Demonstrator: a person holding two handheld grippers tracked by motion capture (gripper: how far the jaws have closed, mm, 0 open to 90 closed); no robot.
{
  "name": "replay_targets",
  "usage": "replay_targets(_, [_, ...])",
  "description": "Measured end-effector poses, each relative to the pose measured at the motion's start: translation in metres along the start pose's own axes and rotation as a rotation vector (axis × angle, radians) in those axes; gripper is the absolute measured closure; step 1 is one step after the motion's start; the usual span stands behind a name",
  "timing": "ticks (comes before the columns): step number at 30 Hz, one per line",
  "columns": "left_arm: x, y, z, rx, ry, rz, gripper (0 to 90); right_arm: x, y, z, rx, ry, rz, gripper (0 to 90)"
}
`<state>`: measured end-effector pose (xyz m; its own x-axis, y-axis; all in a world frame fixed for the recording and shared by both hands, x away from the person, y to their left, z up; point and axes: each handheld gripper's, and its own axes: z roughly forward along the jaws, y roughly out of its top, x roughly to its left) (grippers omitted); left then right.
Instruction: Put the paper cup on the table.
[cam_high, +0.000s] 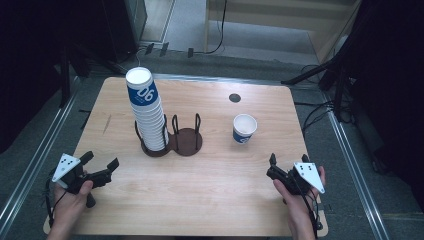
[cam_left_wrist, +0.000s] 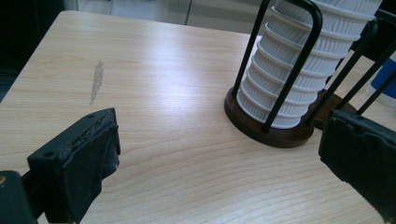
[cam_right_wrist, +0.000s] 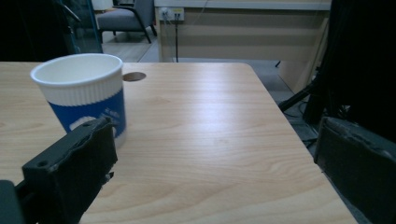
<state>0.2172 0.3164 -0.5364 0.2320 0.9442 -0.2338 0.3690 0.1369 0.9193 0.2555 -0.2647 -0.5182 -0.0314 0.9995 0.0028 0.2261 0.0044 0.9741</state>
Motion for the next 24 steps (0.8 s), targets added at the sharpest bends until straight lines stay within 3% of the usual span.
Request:
replay_targets(10, [0.009, 0.001, -0.004, -0.007, 0.028, -0.004, 0.0, -0.023, -0.013, -0.01, 0.011, -0.059, -0.001, 0.0])
replay_targets(24, [0.021, 0.001, -0.008, -0.003, 0.073, 0.004, 0.0, -0.055, -0.027, -0.024, 0.029, -0.095, 0.022, 0.0])
